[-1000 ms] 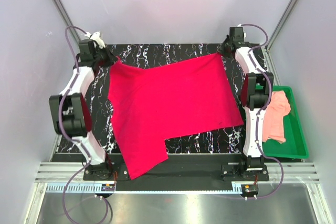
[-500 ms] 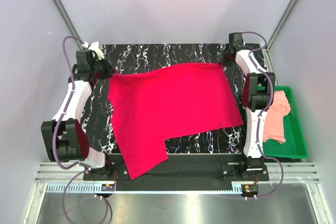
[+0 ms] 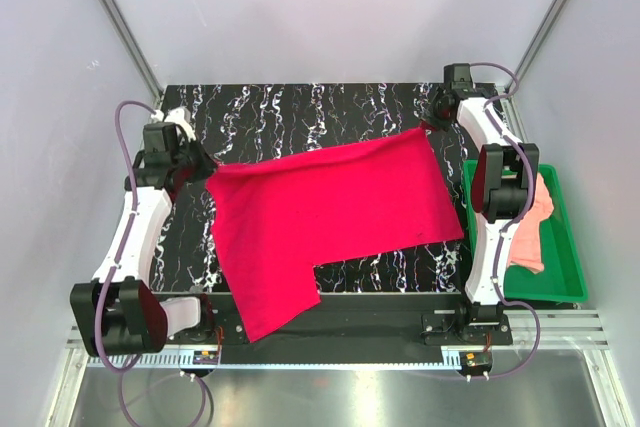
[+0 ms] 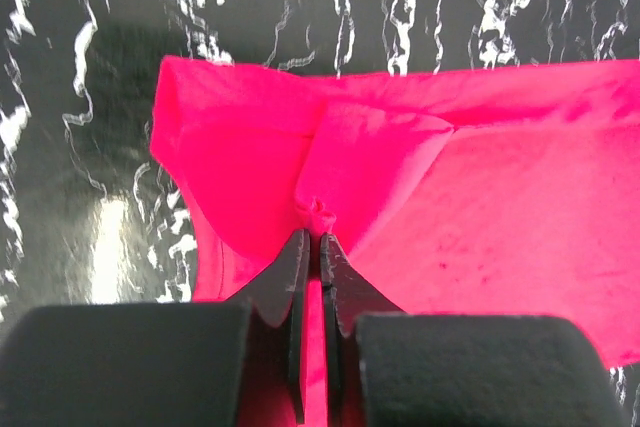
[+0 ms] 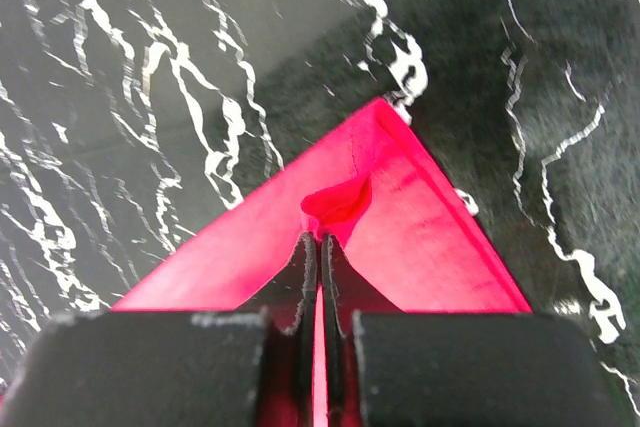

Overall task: Fold and stack the t-shirts
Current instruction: Fold the tshirt

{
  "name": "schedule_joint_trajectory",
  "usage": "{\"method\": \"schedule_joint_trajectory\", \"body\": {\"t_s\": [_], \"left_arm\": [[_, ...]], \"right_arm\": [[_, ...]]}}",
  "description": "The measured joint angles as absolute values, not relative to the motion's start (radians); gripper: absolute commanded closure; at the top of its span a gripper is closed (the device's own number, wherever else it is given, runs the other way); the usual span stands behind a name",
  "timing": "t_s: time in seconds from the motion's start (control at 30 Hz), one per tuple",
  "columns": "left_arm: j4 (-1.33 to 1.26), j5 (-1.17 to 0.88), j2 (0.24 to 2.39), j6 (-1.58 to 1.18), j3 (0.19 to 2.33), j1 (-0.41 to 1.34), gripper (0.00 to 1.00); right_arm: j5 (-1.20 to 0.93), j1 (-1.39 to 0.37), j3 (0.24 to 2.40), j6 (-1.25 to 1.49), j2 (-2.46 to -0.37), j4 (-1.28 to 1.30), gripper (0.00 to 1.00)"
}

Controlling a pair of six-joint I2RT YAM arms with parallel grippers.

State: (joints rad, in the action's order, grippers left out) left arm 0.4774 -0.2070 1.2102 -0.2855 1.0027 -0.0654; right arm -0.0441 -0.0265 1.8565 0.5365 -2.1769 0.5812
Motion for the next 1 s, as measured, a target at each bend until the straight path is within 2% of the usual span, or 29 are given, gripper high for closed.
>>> {"method": "schedule_joint_trajectory", "body": {"t_s": [0.4,1.0], "left_arm": [[0.522,-0.208,1.137,-0.341,0.876,-0.047,1.00],[0.558,-0.198,1.096,-0.373,0.815,-0.046,1.00]], "right_arm": [[-0.043,-0.012,1.845,0.534,-2.177,0.630,1.00],[-0.012,-0.010,1.757,0.508,-2.176,0.638,1.00]]}}
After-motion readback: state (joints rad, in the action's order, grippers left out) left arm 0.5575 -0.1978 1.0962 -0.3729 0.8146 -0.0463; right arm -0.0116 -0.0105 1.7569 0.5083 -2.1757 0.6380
